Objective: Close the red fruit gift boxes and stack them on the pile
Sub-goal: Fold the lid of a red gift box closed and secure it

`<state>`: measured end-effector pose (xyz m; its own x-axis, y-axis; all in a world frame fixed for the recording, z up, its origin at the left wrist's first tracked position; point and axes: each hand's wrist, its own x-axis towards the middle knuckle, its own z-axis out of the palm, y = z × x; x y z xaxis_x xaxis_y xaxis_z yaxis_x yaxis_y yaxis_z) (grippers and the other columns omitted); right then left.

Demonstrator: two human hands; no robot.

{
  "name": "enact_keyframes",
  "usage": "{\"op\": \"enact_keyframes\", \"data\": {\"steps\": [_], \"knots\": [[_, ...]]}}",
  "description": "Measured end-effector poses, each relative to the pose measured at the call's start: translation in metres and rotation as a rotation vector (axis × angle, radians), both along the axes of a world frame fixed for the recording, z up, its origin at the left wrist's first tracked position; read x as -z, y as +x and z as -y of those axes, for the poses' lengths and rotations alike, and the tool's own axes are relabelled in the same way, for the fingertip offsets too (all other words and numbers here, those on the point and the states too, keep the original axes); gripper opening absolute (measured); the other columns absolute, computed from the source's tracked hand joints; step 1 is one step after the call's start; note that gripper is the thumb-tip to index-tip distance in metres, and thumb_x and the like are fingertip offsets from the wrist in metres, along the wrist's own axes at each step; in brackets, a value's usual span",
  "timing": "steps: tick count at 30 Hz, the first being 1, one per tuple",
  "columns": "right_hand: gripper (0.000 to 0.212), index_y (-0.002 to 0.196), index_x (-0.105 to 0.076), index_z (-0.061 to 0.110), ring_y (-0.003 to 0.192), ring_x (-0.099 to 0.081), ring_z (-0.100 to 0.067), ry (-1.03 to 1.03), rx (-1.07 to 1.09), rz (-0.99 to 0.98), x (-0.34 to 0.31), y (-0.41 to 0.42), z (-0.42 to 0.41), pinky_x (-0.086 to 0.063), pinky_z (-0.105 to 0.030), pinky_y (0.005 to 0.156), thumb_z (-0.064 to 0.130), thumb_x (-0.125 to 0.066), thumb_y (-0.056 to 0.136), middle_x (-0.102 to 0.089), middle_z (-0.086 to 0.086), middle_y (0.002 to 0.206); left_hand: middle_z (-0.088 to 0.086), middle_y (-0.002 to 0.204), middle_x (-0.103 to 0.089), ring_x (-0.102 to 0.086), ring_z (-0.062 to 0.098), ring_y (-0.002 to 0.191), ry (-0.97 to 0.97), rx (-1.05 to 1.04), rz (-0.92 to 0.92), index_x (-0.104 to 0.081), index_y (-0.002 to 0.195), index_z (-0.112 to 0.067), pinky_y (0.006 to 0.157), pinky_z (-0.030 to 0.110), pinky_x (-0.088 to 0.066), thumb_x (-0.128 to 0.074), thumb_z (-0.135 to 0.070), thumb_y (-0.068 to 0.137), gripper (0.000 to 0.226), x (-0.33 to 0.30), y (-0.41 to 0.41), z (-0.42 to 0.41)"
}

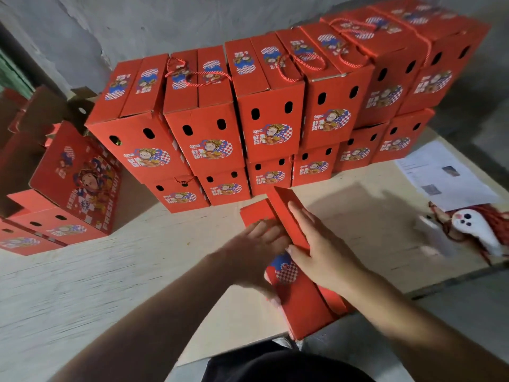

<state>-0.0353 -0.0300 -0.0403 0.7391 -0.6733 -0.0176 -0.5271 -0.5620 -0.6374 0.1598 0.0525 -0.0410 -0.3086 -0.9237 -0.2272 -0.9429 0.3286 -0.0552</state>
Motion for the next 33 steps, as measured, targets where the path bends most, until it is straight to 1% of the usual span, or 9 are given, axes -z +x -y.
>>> {"op": "enact_keyframes", "data": {"steps": [3,8,12,19,24,25,28,31,33], "knots": [[0.089,0.163,-0.007,0.038,0.146,-0.042,-0.02,0.057,0.138,0.023,0.01,0.001,0.0,-0.044,-0.032,0.104,0.056,-0.063,0.095,-0.025,0.004,0.168,-0.001,0.161,-0.033,-0.023,0.033,0.15,0.028,0.125,0.067,-0.022,0.154,-0.034,0.128,0.053,-0.021,-0.072,-0.079,0.073,0.105,0.003,0.015,0.022],[0.088,0.162,-0.012,0.045,0.144,-0.043,-0.017,0.17,0.059,-0.075,0.018,-0.002,0.021,-0.042,-0.035,0.111,0.063,-0.062,0.092,-0.032,0.009,0.164,-0.005,0.128,-0.062,-0.052,0.027,0.123,-0.212,0.121,-0.094,-0.057,0.132,-0.032,0.108,0.046,-0.046,-0.085,-0.078,0.055,0.093,0.004,0.019,0.013],[0.082,0.157,-0.021,0.054,0.143,-0.044,-0.01,0.066,-0.192,-0.175,0.008,-0.007,0.047,-0.043,-0.035,0.112,0.067,-0.065,0.089,-0.035,0.022,0.162,-0.011,0.12,-0.068,-0.055,0.023,0.107,-0.308,-0.171,-0.275,-0.065,0.127,-0.03,0.102,0.045,-0.045,-0.073,-0.09,0.049,0.099,0.025,-0.01,-0.018],[0.088,0.161,-0.014,0.048,0.132,-0.052,-0.02,-0.259,-0.295,-0.31,0.018,-0.01,0.049,-0.056,-0.042,0.093,0.088,-0.019,0.083,-0.037,0.013,0.158,0.002,0.134,-0.071,-0.066,0.026,0.125,-0.58,-0.257,-0.515,-0.075,0.126,-0.012,0.099,0.041,-0.056,-0.073,-0.072,0.079,0.076,0.056,-0.017,-0.054],[0.088,0.162,-0.019,0.044,0.129,-0.058,-0.03,-0.313,-0.295,-0.345,0.018,-0.008,0.047,-0.057,-0.049,0.095,0.086,-0.014,0.085,-0.04,0.004,0.162,-0.009,0.096,-0.073,-0.07,0.013,0.086,-0.717,-0.555,-0.728,-0.074,0.096,-0.022,0.068,0.037,-0.059,-0.065,-0.061,0.095,0.04,0.042,0.003,-0.057],[0.087,0.162,-0.021,0.042,0.126,-0.059,-0.032,-0.364,-0.291,-0.361,0.021,-0.008,0.045,-0.057,-0.048,0.095,0.085,-0.011,0.087,-0.041,0.001,0.161,-0.01,0.1,-0.07,-0.066,0.013,0.09,-0.737,-0.653,-0.711,-0.07,0.101,-0.024,0.072,0.038,-0.058,-0.062,-0.061,0.096,0.039,0.037,0.009,-0.051],[0.082,0.162,-0.013,0.039,0.121,-0.056,-0.033,-0.46,-0.309,-0.454,0.028,-0.007,0.039,-0.053,-0.045,0.098,0.082,-0.001,0.093,-0.039,-0.003,0.154,-0.001,0.146,-0.054,-0.051,0.019,0.131,-0.476,-0.848,-0.746,-0.05,0.149,-0.024,0.106,0.038,-0.046,-0.06,-0.062,0.097,0.065,0.027,0.02,-0.022],[0.078,0.16,-0.004,0.04,0.119,-0.053,-0.031,-0.455,-0.291,-0.455,0.028,-0.003,0.039,-0.049,-0.045,0.097,0.081,-0.008,0.094,-0.037,-0.002,0.148,0.003,0.159,-0.044,-0.054,0.022,0.131,-0.014,-0.995,-0.957,-0.021,0.165,-0.03,0.101,0.034,-0.046,-0.056,-0.062,0.098,0.081,0.027,0.018,0.004],[0.079,0.161,-0.001,0.04,0.123,-0.051,-0.03,-0.453,-0.294,-0.465,0.029,-0.002,0.038,-0.046,-0.045,0.099,0.081,-0.01,0.094,-0.034,-0.001,0.151,0.001,0.153,-0.051,-0.06,0.022,0.122,0.037,-1.03,-0.987,-0.018,0.164,-0.037,0.096,0.034,-0.05,-0.055,-0.068,0.096,0.083,0.035,0.016,0.002]]}}
